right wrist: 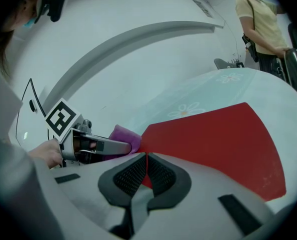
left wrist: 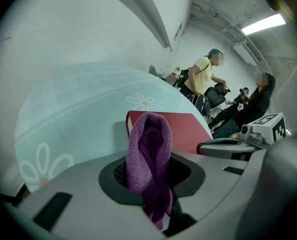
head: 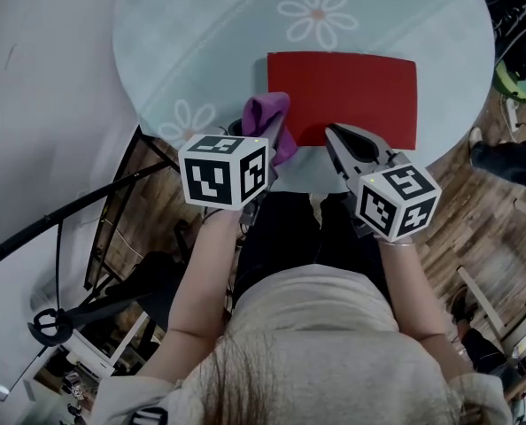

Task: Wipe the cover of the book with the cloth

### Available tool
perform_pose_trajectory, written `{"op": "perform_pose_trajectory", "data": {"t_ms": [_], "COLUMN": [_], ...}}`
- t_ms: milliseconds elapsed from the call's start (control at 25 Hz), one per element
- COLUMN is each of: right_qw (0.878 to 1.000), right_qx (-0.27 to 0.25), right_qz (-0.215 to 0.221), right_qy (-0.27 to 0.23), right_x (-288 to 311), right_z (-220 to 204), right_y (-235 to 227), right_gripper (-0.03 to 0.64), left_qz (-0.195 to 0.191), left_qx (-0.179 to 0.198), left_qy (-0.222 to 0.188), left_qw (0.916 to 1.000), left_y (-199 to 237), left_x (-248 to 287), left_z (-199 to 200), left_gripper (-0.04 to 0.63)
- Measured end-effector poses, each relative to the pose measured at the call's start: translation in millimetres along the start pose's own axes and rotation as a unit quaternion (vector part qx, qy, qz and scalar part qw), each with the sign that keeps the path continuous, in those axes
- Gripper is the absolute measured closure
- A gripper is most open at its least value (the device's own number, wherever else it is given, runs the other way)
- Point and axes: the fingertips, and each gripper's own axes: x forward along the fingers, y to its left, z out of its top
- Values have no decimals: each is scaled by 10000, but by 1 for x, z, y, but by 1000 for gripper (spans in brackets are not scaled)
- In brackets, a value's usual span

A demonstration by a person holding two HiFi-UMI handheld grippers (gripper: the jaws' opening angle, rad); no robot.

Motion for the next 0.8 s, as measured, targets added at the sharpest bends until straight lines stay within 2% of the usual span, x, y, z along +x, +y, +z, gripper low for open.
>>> {"op": "perform_pose_trajectory", "data": {"t_ms": [800], "right_qw": [9997], "right_qx": [15], "right_qz": [200], "right_qy": [148], "right_x": [-26], "right_z": [2], "right_y": [-36], "right_gripper": [594], "left_qz": [546], "left_qx": [133], "left_qy": [184], "left_qw": [9983], "left_y": [-23], "left_x": [10], "left_z": [0], "left_gripper": [485]}}
